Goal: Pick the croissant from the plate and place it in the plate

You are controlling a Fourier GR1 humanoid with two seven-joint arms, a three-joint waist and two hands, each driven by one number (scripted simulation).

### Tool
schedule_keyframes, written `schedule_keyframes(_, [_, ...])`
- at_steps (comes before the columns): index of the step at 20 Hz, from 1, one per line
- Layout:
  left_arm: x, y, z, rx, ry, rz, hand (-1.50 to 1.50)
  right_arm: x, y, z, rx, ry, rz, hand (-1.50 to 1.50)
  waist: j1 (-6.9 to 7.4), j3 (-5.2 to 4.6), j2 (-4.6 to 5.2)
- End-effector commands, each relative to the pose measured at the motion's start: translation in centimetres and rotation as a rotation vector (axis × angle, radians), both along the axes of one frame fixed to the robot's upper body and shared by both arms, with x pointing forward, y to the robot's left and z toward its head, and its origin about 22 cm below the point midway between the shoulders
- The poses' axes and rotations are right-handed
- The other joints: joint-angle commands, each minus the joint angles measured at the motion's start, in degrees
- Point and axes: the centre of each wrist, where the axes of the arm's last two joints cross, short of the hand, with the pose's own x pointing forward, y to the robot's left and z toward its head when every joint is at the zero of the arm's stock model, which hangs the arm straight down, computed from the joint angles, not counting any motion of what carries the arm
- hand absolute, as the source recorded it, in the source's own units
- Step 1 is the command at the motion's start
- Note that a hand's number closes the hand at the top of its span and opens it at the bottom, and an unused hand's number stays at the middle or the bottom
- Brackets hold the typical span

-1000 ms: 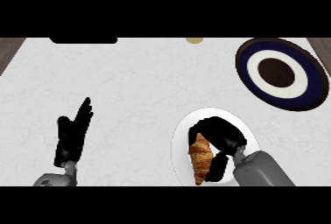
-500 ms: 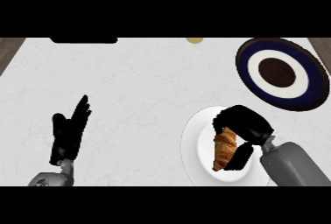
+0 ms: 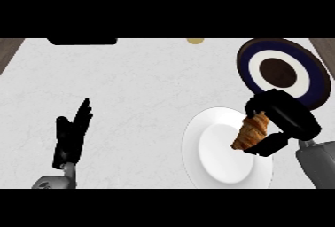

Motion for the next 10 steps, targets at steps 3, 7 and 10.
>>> schedule_keyframes(3, [-1.0,0.3,0.6,-0.002,0.003,0.001,0.0,-0.7,-1.5,4.2,0.227,-0.217,-0.099,1.5,-0.04,-0.01,-0.28])
schedule_keyframes(7, [-0.2,-1.2,0.8,0.004,-0.003,-0.003,0.0,-0.4,-4.6,6.1,0.279,-0.254,-0.203,1.5,0.32,-0.02,0.01])
schedule_keyframes(10, [0.4,1.2,-0.3,-0.018,0.002,-0.014,0.0,0.8,-6.1,6.9,0.316,-0.24,-0.28,1.5,0.49,-0.04,0.17])
